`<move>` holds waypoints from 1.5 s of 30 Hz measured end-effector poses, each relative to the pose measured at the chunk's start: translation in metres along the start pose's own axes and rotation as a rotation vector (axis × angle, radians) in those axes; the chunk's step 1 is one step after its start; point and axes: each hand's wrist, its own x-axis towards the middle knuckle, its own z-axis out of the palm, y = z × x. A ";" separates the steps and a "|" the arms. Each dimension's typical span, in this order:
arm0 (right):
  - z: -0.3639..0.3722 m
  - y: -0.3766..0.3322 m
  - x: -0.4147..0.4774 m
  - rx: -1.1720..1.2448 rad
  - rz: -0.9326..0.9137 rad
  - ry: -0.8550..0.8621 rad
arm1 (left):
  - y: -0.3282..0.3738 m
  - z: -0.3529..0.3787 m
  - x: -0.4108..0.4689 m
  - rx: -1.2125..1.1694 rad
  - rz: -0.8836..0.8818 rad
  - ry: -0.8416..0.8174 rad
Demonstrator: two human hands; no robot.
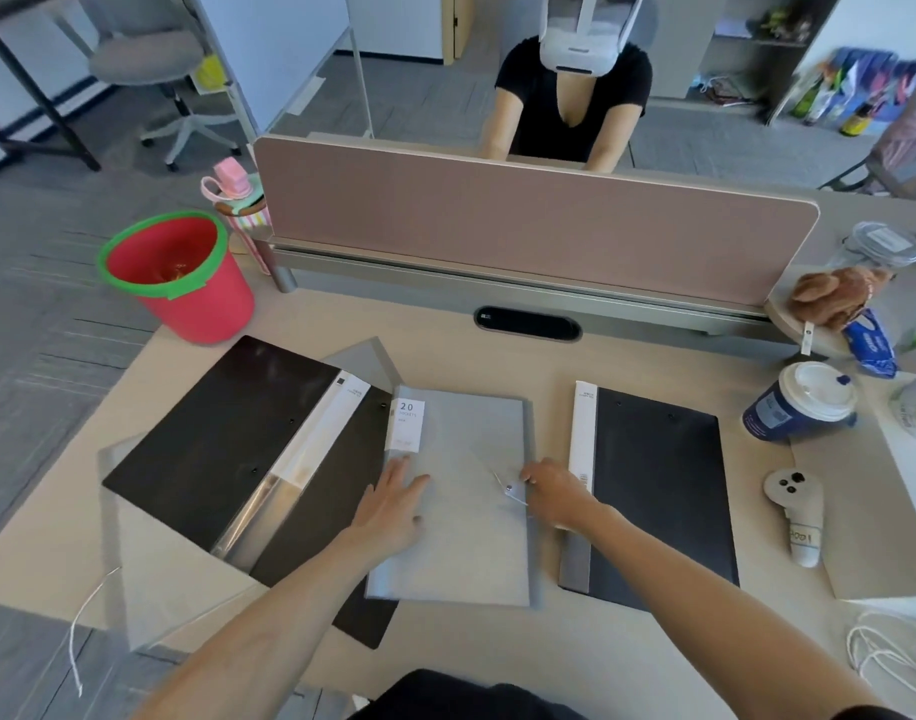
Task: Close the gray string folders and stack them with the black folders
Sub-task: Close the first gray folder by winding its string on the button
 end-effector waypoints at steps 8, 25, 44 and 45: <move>0.004 -0.012 -0.020 0.598 0.207 0.020 | 0.009 -0.008 -0.024 -1.021 -0.400 0.173; -0.024 0.029 -0.063 1.035 0.365 0.345 | 0.063 -0.062 0.003 -1.572 -0.200 0.022; -0.070 0.203 -0.111 0.834 0.553 0.458 | 0.234 -0.003 0.051 -0.971 -0.115 -0.047; -0.073 0.204 -0.109 0.710 0.543 0.444 | 0.239 -0.002 0.049 -0.965 -0.115 -0.031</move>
